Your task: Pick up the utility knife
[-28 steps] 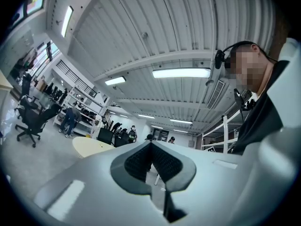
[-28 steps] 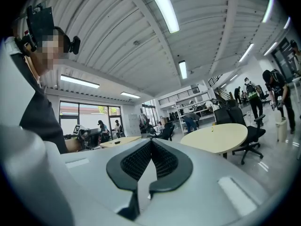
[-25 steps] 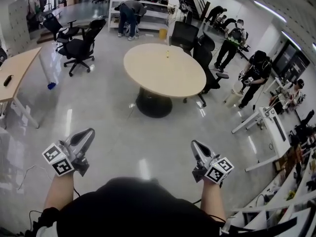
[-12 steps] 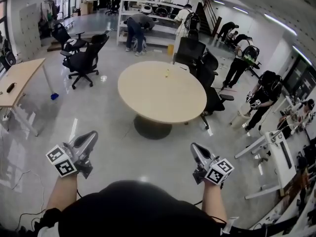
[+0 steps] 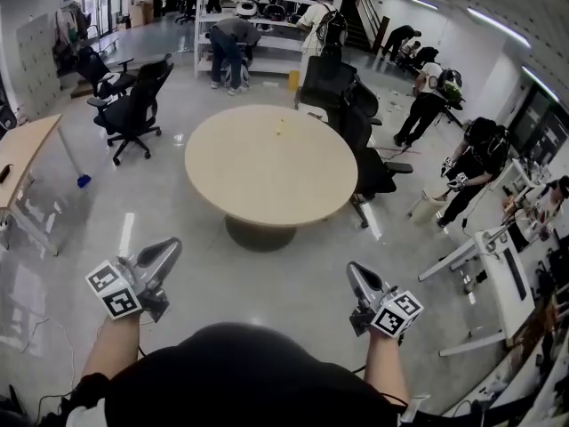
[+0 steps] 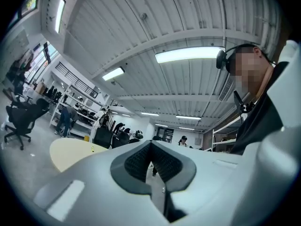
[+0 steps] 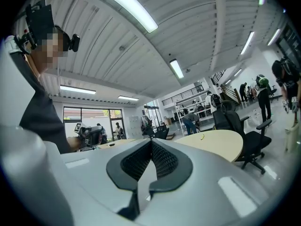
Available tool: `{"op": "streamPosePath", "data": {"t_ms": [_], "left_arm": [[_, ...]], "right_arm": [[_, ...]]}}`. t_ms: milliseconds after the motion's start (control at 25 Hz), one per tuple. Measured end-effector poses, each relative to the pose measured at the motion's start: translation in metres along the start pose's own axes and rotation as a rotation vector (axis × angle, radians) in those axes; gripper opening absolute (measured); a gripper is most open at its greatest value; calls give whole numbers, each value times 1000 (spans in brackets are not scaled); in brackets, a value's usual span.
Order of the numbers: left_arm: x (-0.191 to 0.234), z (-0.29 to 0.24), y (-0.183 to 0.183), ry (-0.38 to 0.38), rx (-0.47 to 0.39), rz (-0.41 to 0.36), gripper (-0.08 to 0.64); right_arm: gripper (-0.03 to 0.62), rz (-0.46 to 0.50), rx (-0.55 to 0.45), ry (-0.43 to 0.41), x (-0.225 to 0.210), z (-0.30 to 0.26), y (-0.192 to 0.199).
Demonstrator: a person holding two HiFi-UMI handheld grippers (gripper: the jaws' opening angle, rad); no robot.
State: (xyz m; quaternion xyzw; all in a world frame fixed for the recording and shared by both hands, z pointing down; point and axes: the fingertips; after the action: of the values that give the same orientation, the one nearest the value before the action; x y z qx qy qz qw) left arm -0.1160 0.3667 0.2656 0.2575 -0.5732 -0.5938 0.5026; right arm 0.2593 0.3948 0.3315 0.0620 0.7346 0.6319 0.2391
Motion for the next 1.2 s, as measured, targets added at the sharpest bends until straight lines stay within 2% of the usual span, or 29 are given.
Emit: {"op": "streamPosePath", "data": {"t_ms": [240,520,640,840,1040,1200], "left_arm": [[33,-33,7,45,4,23,-8],[121,-49,2,117,-12,58,-8],[180,-64,-17,152,-19,69,-8],[274,-72,-55,205,-15,48,-8],[351,-72,-79,211,-19,55,-8],[397,-69,-82,210,-14,73,-8]], "right_arm": [[14,-11,16,49,-28,-15,2],[14,20,3,151,-40,-66,-11],[14,-6,-20,200,-42,-111,-24],[15,19,-47,219,-27,-205,-47],[15,24,-25,201,-12,-289,-50],[15,2,-18,226,-17,-329,-49]]}}
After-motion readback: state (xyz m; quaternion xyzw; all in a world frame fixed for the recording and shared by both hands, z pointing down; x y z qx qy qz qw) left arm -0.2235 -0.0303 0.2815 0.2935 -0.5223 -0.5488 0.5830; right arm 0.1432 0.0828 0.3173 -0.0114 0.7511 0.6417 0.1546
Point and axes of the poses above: the fingertips, and each gripper's own axes: z backward along the fingers, x to its left, y out of its underside, and after that the axes turned 13 degrees about y, right-handed
